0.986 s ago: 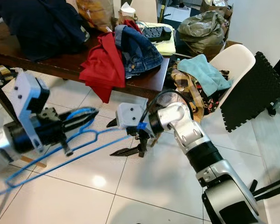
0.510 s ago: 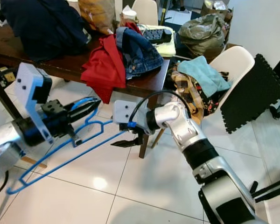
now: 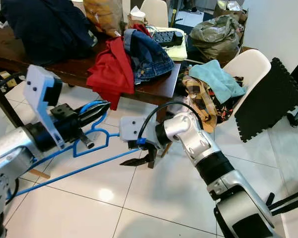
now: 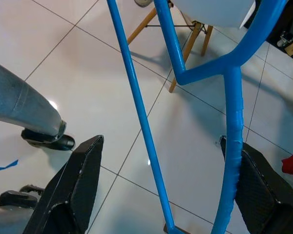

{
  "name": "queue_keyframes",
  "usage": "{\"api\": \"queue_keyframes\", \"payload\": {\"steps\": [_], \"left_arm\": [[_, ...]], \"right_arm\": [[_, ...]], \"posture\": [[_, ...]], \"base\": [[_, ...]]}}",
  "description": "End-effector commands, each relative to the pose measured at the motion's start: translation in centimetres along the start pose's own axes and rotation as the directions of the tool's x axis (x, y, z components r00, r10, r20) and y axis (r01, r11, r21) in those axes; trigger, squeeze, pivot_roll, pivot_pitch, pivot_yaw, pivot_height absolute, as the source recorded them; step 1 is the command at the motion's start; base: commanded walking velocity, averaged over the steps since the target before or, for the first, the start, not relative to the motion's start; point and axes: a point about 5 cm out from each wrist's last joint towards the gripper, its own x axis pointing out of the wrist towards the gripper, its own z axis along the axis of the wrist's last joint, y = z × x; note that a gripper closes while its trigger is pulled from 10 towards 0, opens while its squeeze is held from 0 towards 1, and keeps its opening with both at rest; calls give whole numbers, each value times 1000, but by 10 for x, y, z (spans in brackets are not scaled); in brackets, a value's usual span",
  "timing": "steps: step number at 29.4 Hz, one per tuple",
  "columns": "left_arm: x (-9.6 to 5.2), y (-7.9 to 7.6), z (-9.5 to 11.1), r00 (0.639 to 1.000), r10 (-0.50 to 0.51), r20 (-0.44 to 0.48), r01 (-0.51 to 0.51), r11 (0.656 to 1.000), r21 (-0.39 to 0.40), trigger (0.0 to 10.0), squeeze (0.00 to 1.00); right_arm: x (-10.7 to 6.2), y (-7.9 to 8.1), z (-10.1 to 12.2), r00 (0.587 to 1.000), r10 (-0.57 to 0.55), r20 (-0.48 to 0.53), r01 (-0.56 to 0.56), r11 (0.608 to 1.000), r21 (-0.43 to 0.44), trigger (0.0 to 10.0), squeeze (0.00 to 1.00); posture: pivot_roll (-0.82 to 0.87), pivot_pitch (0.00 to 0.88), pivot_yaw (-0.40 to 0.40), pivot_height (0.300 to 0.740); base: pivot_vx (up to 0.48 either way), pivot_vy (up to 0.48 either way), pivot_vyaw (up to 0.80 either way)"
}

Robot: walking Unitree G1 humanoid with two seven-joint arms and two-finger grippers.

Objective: Hang hanger

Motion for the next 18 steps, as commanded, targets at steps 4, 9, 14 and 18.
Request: {"api": "queue_keyframes", "payload": {"steps": [4, 9, 14, 18], "left_arm": [[4, -6, 0, 1000, -29, 3, 29, 999, -13, 10000, 0], [3, -10, -1, 998, -69, -12, 69, 998, -4, 10000, 0], [0, -18, -3, 988, -144, -62, 147, 989, 33, 10000, 0], [-1, -19, -6, 980, -166, -108, 174, 983, 63, 10000, 0]], "right_arm": [[5, 14, 15, 973, 139, 182, -148, 988, 38, 10000, 0], [0, 17, 27, 940, 214, 267, -227, 974, 19, 10000, 0], [-3, 19, 32, 921, 310, 238, -310, 950, -38, 10000, 0], [-4, 22, 33, 907, 360, 217, -356, 933, -57, 10000, 0]], "posture": [[103, 96, -121, 740], [104, 96, -122, 740], [106, 98, -122, 740], [105, 98, -122, 740]], "base": [[0, 0, 0], [0, 0, 0], [0, 0, 0], [0, 0, 0]]}}
